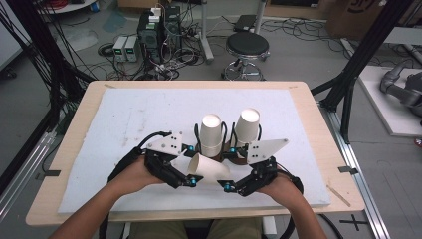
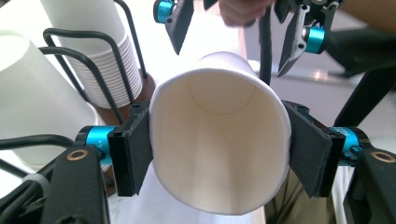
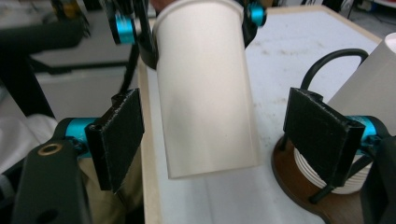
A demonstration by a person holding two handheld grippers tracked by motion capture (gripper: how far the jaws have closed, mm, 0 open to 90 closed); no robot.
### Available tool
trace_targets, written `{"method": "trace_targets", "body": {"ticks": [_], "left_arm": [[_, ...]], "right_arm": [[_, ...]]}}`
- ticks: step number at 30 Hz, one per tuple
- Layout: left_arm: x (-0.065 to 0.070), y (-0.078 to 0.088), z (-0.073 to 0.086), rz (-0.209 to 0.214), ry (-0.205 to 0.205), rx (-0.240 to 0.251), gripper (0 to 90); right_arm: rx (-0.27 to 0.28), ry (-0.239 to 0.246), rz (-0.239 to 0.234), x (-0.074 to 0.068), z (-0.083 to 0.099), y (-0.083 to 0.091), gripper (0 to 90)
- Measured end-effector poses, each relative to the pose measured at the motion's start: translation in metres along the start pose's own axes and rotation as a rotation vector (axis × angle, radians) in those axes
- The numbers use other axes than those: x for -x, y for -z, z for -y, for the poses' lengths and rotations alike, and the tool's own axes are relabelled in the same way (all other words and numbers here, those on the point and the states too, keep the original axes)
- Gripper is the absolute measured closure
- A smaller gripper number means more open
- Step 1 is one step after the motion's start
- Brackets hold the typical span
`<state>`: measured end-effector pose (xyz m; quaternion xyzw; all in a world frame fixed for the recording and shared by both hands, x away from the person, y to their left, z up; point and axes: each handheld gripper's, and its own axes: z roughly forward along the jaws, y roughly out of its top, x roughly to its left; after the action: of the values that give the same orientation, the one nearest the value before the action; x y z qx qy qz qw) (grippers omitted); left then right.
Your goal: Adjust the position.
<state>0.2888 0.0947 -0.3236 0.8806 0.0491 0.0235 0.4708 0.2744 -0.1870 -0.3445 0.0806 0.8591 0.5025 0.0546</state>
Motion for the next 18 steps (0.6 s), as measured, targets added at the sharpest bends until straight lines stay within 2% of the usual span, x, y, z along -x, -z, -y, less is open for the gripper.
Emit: {"method": "trace_targets", "body": {"ticks": [2,8,13,18], "left_arm": [[-0.001,0.001,-0.007,-0.006,-0.008,-0.040,30.4],[-0.003,0.003,-0.022,-0.021,-0.037,-0.128,30.4],[-0.003,0.002,-0.030,-0.031,-0.057,-0.185,30.4],[-0.004,0.000,-0.035,-0.028,-0.060,-0.221,30.3]], "right_arm": [[-0.037,0.024,0.015,0.000,-0.004,-0.003,21.1],[-0.133,0.070,0.019,0.001,-0.016,-0.012,21.1],[-0.195,0.104,0.023,0.001,-0.023,-0.019,21.1],[-0.243,0.126,0.019,0.001,-0.029,-0.026,21.1]]}}
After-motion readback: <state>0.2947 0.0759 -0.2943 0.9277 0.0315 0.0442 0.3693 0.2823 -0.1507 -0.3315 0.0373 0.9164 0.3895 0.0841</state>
